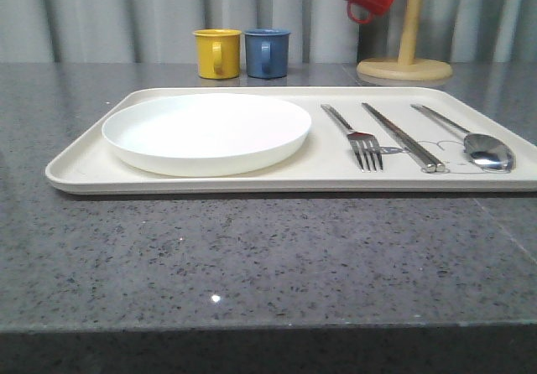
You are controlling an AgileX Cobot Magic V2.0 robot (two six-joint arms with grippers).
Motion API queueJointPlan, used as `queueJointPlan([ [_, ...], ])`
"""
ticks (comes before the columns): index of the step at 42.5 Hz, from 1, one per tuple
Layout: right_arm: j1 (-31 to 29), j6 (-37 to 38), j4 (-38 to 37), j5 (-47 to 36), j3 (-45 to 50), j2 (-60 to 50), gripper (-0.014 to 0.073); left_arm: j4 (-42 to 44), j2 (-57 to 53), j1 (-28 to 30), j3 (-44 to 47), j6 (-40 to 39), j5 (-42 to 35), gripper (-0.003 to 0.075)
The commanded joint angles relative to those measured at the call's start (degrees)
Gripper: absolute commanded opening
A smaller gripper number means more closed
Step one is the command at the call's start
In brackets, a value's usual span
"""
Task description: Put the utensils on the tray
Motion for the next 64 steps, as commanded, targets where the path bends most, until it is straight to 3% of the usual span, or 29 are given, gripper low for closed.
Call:
queueJointPlan([
  [1,0.10,-0.27,-0.08,-3.48,-1.23,0.30,-0.0067,-0.01,-1.26,-0.50,0.75,-0.30,-5.20,-0.0020],
  [42,-0.40,-0.27,-0.95,-4.81,-0.05,-1.04,-0.0067,-0.01,-1.26,-0.50,0.75,-0.30,-5.20,-0.0020],
  [46,-4.17,-0.27,-1.06,-12.76,4.71,-5.06,-0.0067,-0.01,-1.26,-0.50,0.75,-0.30,-5.20,-0.0020],
  [56,-14.26,-0.27,-0.96,-43.72,25.49,-19.16,-0.0067,-0.01,-1.26,-0.50,0.75,-0.30,-5.20,-0.0020],
  [64,-17.59,-0.27,-0.96,-56.86,40.54,-27.71,-0.0067,-0.01,-1.26,-0.50,0.75,-0.30,-5.20,-0.0020],
])
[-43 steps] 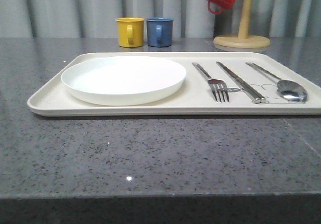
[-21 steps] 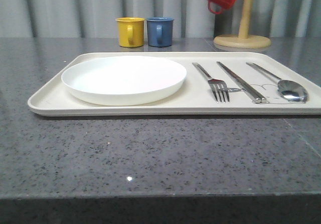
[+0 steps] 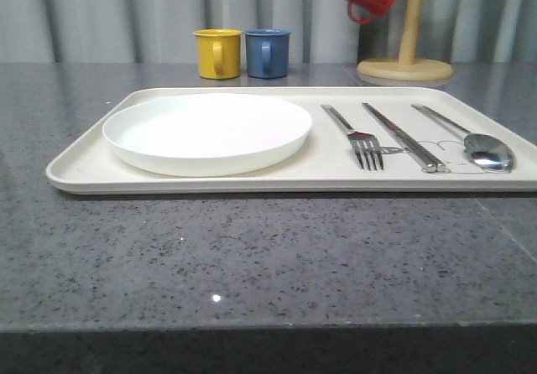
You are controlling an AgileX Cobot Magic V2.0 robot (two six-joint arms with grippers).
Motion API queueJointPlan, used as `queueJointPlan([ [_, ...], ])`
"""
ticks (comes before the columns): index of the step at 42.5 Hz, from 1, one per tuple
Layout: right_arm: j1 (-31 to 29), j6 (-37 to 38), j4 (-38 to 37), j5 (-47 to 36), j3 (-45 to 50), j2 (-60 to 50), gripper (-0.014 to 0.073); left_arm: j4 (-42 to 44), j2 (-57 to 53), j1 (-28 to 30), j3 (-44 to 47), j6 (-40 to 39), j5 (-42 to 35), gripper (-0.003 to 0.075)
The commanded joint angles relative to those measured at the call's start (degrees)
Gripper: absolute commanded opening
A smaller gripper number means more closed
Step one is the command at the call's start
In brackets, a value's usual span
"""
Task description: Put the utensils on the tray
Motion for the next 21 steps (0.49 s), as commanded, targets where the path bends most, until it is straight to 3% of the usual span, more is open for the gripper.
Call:
queueJointPlan([
  [1,-1.20,-0.27,-0.44,-10.70,3.88,-1.99,-0.0067,-0.05,-1.26,-0.51,0.75,-0.30,-4.79,-0.0020],
  [9,-1.57,-0.27,-0.33,-16.94,12.37,-4.63,-0.0067,-0.05,-1.26,-0.51,0.75,-0.30,-4.79,-0.0020],
  [21,-1.63,-0.27,-0.33,-15.00,12.12,-4.63,-0.0067,-0.05,-1.14,-0.51,0.75,-0.30,-4.79,-0.0020],
])
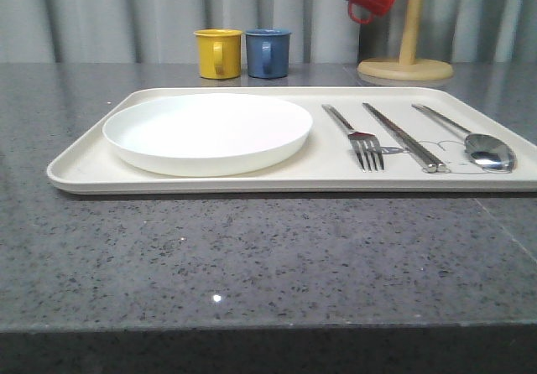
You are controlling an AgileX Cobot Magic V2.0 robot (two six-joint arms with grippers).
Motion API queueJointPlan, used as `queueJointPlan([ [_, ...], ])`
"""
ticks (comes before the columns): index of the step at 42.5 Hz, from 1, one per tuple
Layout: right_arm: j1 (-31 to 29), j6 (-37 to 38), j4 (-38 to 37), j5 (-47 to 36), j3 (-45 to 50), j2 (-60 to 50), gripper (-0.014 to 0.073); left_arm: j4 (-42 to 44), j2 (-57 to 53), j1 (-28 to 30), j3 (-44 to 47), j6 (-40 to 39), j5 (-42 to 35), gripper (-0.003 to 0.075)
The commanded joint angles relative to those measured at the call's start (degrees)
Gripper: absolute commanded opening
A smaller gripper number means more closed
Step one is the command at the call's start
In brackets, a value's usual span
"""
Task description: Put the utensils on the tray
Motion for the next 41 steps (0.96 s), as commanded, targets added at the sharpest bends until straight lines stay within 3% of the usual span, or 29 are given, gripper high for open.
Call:
queueJointPlan([
  [1,-0.29,-0.27,-0.33,-5.14,-0.05,-0.81,-0.0067,-0.05,-1.14,-0.51,0.75,-0.30,-4.79,-0.0020],
  [11,-0.29,3.05,0.22,-7.27,-0.05,-0.81,-0.0067,-0.05,-1.14,-0.51,0.75,-0.30,-4.79,-0.0020],
  [41,-0.29,3.06,0.22,-6.91,-0.05,-0.81,-0.0067,-0.05,-1.14,-0.51,0.75,-0.30,-4.79,-0.0020],
])
